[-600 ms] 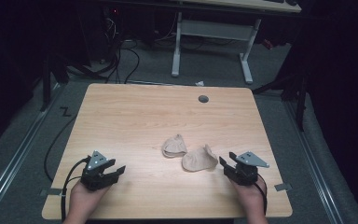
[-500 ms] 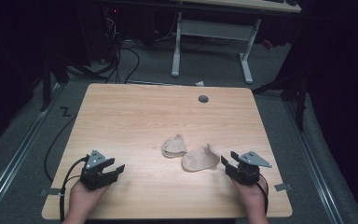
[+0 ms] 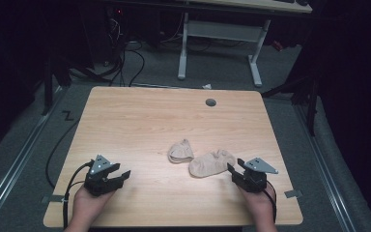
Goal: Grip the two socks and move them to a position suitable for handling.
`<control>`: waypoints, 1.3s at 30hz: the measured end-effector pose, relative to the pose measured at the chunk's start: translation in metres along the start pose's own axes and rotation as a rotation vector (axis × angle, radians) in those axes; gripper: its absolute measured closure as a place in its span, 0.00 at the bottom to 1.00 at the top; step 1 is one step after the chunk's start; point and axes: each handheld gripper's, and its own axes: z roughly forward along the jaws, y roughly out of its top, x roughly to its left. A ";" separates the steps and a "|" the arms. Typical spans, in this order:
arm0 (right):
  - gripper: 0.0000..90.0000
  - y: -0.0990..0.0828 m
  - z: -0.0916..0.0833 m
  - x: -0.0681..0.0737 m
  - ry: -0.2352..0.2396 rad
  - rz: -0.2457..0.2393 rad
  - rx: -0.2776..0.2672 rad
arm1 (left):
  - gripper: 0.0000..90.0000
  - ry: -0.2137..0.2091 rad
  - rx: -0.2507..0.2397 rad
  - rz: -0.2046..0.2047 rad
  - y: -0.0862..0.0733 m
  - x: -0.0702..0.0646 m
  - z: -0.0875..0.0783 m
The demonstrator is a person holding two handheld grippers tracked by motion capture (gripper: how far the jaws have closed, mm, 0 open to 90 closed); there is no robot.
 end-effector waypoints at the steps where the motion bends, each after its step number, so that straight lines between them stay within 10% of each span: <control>1: 0.58 0.000 0.000 0.000 0.002 0.002 0.001 | 0.53 0.002 -0.001 -0.001 0.000 0.000 0.000; 14: 0.62 0.004 0.004 0.002 0.009 -0.037 0.013 | 0.52 0.010 -0.002 0.006 -0.001 -0.001 -0.002; 25: 0.93 0.021 0.035 0.007 0.029 -0.083 0.074 | 0.52 0.060 -0.023 0.013 -0.012 0.001 -0.017; 39: 0.97 0.021 0.065 0.004 0.067 -0.067 0.164 | 0.53 0.086 -0.041 0.009 -0.018 -0.001 -0.030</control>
